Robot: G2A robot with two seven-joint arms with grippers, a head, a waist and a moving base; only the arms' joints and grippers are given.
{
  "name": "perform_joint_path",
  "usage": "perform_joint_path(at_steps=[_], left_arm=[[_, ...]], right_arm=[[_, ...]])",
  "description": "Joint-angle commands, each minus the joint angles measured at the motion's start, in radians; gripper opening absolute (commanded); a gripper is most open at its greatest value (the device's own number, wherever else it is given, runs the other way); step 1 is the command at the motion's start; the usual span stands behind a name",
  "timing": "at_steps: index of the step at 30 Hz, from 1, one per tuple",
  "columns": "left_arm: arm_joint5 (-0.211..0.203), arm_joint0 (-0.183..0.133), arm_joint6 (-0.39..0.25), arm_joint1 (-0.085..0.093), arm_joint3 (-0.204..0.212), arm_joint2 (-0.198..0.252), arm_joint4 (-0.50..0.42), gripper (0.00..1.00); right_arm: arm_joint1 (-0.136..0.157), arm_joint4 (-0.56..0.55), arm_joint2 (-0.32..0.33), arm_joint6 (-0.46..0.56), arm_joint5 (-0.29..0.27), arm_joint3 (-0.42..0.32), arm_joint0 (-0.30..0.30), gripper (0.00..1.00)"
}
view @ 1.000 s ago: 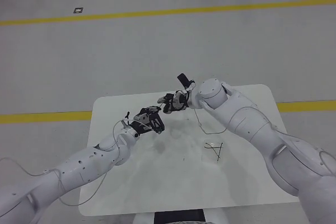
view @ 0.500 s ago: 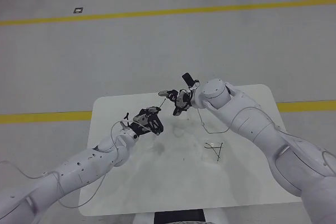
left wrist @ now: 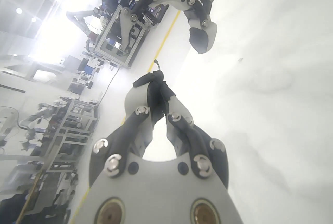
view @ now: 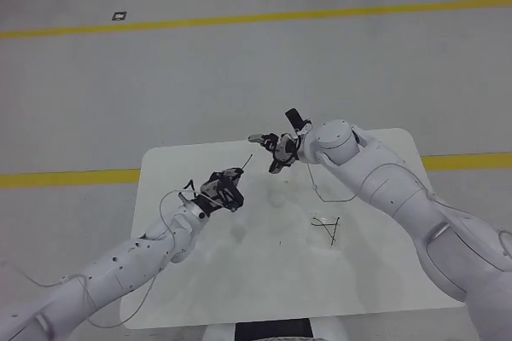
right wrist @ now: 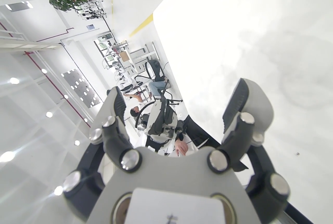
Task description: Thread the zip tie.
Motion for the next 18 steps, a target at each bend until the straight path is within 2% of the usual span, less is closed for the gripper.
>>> perform_joint_path(at_steps=[1,5,9,15,18], left_arm=[[-0.036,0.010,0.040,0.004,0.007,-0.019,-0.040,0.00],[-0.135,0.031,0.133,0.010,0.019,-0.063,-0.132,0.00],[-0.221,0.044,0.191,0.014,0.035,-0.090,-0.167,0.00],[-0.291,0.058,0.212,0.015,0.051,-0.118,-0.175,0.00],[-0.299,0.056,0.206,0.015,0.055,-0.123,-0.161,0.00]], right_arm=[[0.005,0.000,0.005,0.000,0.000,-0.004,-0.004,1.00],[0.016,0.001,0.010,-0.003,0.000,-0.015,-0.012,1.00],[0.022,0.006,0.010,-0.004,0.000,-0.020,-0.016,1.00],[0.026,0.015,0.004,-0.007,0.000,-0.023,-0.017,1.00],[0.026,0.015,0.004,-0.007,0.000,-0.023,-0.017,1.00]])
